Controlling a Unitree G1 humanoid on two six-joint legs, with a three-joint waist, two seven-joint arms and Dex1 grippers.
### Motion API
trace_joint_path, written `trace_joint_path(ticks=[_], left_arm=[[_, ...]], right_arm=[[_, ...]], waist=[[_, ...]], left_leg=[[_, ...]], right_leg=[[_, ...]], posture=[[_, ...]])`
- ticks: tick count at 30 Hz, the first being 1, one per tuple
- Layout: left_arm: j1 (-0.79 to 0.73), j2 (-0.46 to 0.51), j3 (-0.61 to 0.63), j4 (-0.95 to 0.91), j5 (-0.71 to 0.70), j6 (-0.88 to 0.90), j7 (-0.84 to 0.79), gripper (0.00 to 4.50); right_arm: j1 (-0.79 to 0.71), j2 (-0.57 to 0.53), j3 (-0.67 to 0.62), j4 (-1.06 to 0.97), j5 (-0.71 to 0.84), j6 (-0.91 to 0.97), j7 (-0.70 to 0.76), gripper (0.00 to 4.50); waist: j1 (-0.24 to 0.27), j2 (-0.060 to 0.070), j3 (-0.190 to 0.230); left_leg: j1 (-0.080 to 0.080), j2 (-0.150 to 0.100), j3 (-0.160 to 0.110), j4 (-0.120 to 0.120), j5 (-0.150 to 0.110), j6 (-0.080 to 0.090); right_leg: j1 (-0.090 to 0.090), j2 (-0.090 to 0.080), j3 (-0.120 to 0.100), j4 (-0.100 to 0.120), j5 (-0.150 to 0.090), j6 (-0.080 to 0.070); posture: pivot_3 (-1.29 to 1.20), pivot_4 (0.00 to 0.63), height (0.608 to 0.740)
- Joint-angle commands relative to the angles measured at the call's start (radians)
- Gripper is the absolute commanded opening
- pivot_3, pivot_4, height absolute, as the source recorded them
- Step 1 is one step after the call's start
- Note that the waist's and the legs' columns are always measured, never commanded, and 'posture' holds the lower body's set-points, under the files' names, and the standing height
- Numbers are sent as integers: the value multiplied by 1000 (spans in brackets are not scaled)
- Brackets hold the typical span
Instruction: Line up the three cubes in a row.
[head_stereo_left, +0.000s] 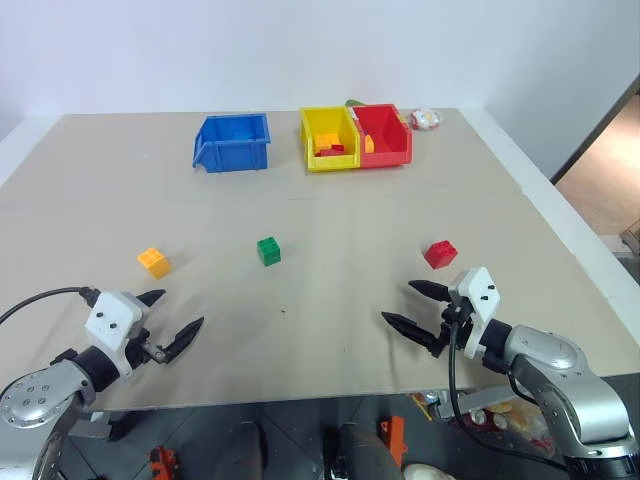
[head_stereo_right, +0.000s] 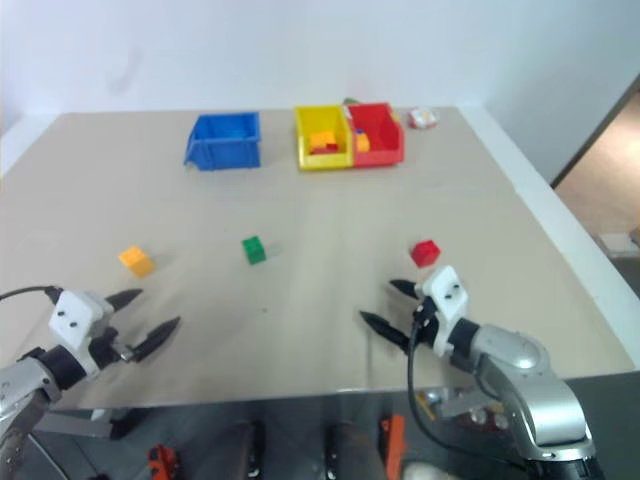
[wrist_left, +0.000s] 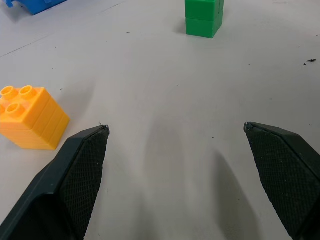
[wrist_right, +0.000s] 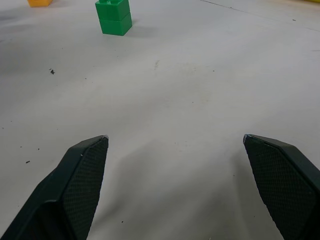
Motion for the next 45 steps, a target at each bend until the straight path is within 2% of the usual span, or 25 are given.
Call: trace_joint_path(ticks=[1,18,22,26,30,37,38,45], left_arm=[[-4,9,9,-22,-22,-19,-30,4472],[-1,18,-40,-28,-125,-79,-234,4472],[-15,17,-79,-43,-121,-85,-255,4472],[-43,36,-161,-73,-117,-77,-297,4472],[-121,58,-246,-92,-113,-52,-327,4472],[-216,85,-291,-74,-128,-15,-353,4472],[-224,84,-292,-73,-132,-13,-355,4472],[-257,81,-286,-62,-141,-12,-350,4472]], right_arm=[[13,-16,-16,-46,14,-27,24,4500],[-26,-15,0,-61,40,-28,53,4500],[-60,19,-35,-65,75,6,-8,4500],[-185,52,-86,30,20,-5,-148,4500],[-339,37,-79,236,-90,10,-267,4500],[-425,25,-44,409,-147,6,-249,4500],[-427,28,-46,425,-147,12,-248,4500],[-397,26,-54,493,-166,-6,-222,4500]], waist=[[0,0,0],[0,0,0],[0,0,0],[-1,0,0],[0,0,0],[0,0,0],[0,0,0],[0,0,0]], left_leg=[[0,0,0,0,0,0],[0,0,0,0,0,0],[0,0,0,0,0,0],[0,0,0,1,0,0],[0,0,0,3,0,0],[0,-1,2,1,-2,5],[0,0,2,1,-3,6],[0,0,2,0,-5,9]], right_leg=[[0,0,0,0,0,0],[0,1,0,0,0,0],[0,1,0,0,0,0],[0,2,1,0,0,0],[1,2,1,0,0,0],[1,4,5,0,1,2],[0,5,6,0,3,6],[0,7,9,1,2,7]], posture=[[0,150,740],[0,150,740],[0,150,740],[0,150,740],[0,150,740],[0,150,740],[0,150,740],[0,150,740]])
